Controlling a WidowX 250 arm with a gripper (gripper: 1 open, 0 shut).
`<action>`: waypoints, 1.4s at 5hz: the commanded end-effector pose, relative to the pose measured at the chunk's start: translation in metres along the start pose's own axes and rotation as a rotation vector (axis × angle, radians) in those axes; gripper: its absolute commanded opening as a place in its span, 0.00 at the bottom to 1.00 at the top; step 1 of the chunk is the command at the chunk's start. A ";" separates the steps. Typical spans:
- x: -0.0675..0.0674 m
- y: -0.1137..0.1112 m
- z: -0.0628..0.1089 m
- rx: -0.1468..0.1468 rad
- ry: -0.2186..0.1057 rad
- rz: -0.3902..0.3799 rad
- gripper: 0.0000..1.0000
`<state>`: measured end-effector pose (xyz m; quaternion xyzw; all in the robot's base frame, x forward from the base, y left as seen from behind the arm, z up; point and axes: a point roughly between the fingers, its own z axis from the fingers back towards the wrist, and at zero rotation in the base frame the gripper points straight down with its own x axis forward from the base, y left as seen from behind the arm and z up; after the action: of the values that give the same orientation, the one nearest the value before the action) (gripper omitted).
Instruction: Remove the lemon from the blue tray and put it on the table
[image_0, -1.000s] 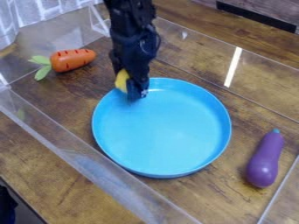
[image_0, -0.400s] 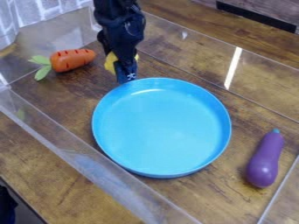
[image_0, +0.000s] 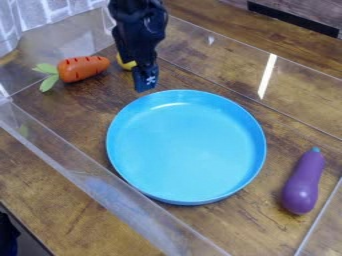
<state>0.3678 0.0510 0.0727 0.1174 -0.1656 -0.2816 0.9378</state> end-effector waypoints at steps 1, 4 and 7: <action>0.007 0.021 0.026 0.053 -0.077 -0.013 1.00; -0.006 0.016 0.024 0.045 -0.119 -0.109 1.00; -0.033 0.015 -0.013 0.028 -0.086 -0.150 1.00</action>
<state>0.3521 0.0789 0.0457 0.1189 -0.1842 -0.3570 0.9080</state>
